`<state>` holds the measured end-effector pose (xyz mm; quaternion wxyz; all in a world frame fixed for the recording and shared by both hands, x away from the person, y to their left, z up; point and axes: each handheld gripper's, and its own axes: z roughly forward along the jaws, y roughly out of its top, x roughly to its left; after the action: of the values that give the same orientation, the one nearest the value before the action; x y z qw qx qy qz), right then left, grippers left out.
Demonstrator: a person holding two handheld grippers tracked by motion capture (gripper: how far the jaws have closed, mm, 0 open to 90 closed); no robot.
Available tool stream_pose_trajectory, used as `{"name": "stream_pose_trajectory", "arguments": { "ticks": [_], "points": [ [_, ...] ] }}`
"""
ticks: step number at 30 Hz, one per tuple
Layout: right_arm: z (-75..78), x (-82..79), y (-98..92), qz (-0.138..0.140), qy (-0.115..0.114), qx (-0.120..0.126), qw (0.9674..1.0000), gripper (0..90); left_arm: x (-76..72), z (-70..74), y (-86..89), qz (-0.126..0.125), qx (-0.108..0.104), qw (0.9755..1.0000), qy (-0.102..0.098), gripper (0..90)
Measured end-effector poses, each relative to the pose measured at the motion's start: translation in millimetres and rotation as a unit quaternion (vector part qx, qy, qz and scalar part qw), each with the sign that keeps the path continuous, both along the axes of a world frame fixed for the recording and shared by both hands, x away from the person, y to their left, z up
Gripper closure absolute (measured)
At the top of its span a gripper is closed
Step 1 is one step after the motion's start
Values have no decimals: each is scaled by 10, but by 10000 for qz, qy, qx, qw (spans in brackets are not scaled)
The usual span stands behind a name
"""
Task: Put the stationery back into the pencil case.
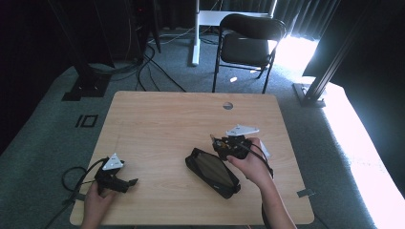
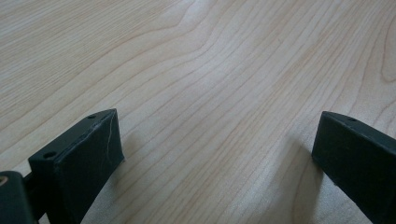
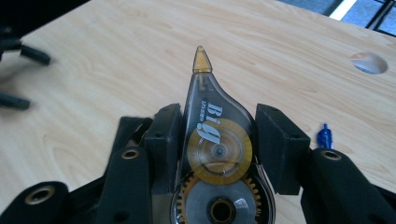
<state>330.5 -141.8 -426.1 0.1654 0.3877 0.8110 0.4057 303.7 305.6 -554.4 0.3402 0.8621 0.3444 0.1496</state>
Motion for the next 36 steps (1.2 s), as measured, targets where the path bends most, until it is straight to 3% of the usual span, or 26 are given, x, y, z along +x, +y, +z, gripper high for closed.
{"name": "stream_pose_trajectory", "arguments": {
  "ticks": [10,21,31,35,36],
  "points": [
    [-23,-144,159,273,113,-15,9996,517,1,1,1,-4,7,10000,-4,19],
    [-253,-131,258,370,421,-294,9980,517,0,0,0,0,2,10000,-1,19],
    [-475,-78,328,506,778,-725,9930,517,0,0,0,2,0,10000,-2,19],
    [-514,-64,351,535,827,-819,9918,516,0,0,-1,4,-2,10000,-2,19],
    [-535,-56,369,567,828,-939,9905,517,0,0,-1,4,-3,10000,-2,19]
  ]
}}
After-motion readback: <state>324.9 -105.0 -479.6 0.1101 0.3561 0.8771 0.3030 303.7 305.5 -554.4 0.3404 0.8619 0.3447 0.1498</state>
